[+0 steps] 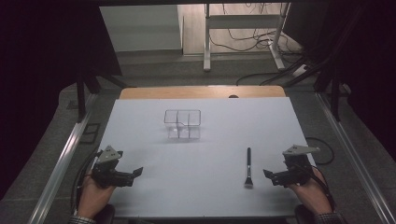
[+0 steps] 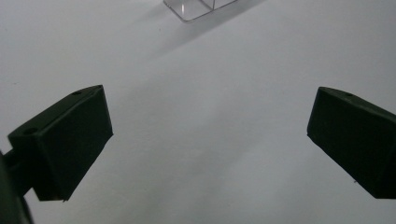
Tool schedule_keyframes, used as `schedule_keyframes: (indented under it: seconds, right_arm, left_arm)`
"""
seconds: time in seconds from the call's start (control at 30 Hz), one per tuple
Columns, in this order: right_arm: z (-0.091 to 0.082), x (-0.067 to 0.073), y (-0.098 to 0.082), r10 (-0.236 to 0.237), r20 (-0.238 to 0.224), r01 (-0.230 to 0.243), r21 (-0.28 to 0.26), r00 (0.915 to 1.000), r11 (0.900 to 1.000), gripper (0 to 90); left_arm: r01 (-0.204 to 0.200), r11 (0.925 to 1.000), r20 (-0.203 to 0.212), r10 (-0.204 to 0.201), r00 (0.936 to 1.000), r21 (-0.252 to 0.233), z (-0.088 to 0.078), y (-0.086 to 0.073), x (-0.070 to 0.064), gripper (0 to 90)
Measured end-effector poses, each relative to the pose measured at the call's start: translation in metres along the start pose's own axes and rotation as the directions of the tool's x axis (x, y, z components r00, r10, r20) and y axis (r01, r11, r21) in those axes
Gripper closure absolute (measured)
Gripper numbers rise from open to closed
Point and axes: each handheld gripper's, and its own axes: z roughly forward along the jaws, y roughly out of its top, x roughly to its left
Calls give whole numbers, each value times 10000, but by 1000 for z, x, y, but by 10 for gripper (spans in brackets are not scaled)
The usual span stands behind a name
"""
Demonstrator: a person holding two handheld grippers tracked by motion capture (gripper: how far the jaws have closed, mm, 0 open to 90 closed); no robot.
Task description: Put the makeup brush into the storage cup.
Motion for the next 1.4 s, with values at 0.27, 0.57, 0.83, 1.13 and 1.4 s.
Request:
schedule_keyframes:
  seconds: [0.27,0.57,0.83,1.13,1.4]
  right_arm:
    - [1,1,1,-157,65,157,67,9999,9999,0]
    - [0,0,0,38,50,-39,142,10000,9999,0]
    - [2,1,1,-99,74,96,400,9999,9992,0]
    - [4,2,6,-133,146,124,572,9998,9983,0]
    - [4,1,11,-26,134,18,619,9999,9981,0]
  left_arm:
    - [-107,9996,-44,106,9999,-256,0,-2,1,7]
    - [372,9987,293,-361,9989,-351,0,-1,4,8]
    - [143,9996,107,-140,9998,-236,0,0,2,7]
    - [-26,9999,-29,26,10000,97,2,-1,1,8]
    - [-3,9999,4,3,10000,104,3,-1,1,10]
